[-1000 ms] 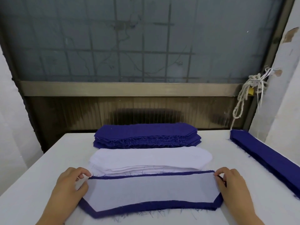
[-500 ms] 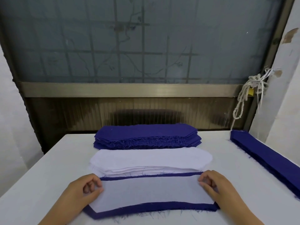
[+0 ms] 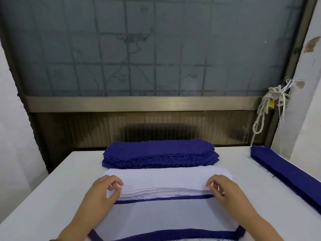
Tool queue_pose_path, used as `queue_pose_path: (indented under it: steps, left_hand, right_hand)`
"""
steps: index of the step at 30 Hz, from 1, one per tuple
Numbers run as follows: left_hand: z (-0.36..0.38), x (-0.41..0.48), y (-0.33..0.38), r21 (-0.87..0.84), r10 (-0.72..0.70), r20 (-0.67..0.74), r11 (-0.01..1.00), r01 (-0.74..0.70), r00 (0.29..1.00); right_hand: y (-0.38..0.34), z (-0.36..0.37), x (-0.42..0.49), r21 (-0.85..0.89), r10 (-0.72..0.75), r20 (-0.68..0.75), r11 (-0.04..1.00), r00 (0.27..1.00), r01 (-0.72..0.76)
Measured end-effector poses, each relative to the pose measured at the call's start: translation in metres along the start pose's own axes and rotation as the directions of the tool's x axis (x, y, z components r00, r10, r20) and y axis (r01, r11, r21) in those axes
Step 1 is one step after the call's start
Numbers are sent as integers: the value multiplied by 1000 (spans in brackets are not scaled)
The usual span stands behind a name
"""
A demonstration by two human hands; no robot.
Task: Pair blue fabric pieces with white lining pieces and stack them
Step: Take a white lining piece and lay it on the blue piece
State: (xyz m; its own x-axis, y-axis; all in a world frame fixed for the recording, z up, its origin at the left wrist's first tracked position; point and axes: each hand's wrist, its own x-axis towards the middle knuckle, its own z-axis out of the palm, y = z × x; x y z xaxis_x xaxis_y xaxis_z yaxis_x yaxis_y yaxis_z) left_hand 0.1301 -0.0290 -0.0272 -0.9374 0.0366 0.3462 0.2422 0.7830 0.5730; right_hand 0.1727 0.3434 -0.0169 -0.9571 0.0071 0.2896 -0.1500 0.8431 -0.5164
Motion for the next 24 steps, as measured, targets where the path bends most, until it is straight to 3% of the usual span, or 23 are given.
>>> queue_pose_path:
  steps: [5,9,15,19,24]
  left_hand:
    - [23,37,24,-10,121,-38,993,-122,992]
    - [46,53,35,-63,129,17,990,-128,991]
    - [71,51,21,173,144,-12,975,-140,990]
    - [73,52,22,314,110,-4,944,-103,994]
    - [72,52,23,318,113,40,940,-120,993]
  right_hand:
    - [-33,23,41,44,-94,6,995,996,94]
    - [-50,53,67,110,-106,86,989,991,96]
    - [-50,85,77,-59,-77,79,995,994,81]
    - [-46,90,77,-73,-90,74,993,993,95]
    - [-48,89,77,-55,-99,33,993,994,101]
